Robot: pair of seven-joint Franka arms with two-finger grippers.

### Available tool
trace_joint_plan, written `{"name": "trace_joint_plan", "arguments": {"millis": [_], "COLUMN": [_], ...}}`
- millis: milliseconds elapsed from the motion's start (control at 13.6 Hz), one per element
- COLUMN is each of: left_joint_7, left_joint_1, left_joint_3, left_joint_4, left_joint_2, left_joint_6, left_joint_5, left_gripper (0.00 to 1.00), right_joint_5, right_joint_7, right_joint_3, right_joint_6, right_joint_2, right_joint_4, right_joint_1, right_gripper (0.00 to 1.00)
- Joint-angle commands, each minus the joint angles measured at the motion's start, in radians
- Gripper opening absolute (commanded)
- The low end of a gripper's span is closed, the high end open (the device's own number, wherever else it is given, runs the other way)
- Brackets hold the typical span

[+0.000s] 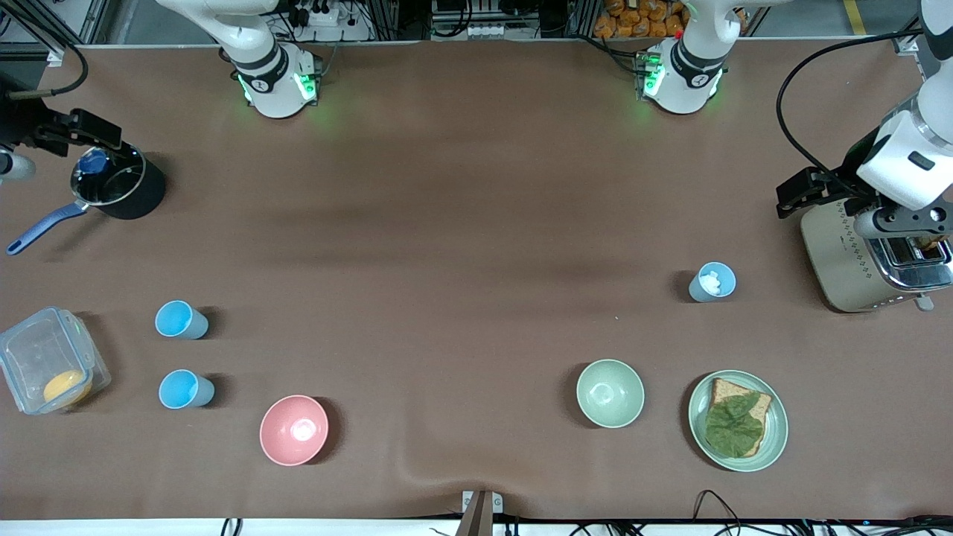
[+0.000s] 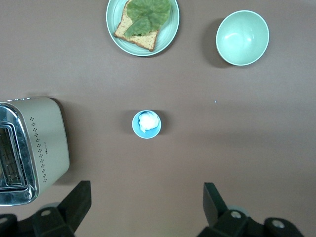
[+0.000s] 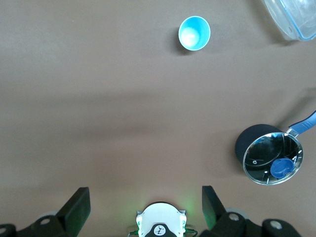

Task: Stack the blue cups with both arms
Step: 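Reach the left gripper to the toaster cup while the right gripper reaches cups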

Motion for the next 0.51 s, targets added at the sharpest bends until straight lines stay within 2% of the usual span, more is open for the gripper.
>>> {"name": "trace_joint_plan", "arguments": {"millis": [0,294,441], "left_joint_7": [0.026,0.034,0.034], "left_joint_1": [0.007,0.029,0.036], "left_joint_3": [0.000,0.011,0.011], "left_joint_4": [0.023,0.026,-0.003], "left_joint_2": [0.008,0.064,0.121], "left_joint_6": [-0.004,-0.003,0.045], "left_joint_5": [0.009,0.010,0.016], "left_gripper": [1.00,1.00,1.00], "right_joint_5": [0.003,0.003,0.003], "right_joint_7": [-0.003,-0.001,-0.001], "right_joint_3": [-0.003,-0.008,-0.008], "right_joint_6": [0.006,0.041,0.032], "right_joint_2": [-0.028,-0.014,-0.015], "right_joint_4": [-0.021,-0.027,-0.027], "right_joint_1": [0.004,-0.013,-0.031], "right_gripper": [1.00,1.00,1.00]}}
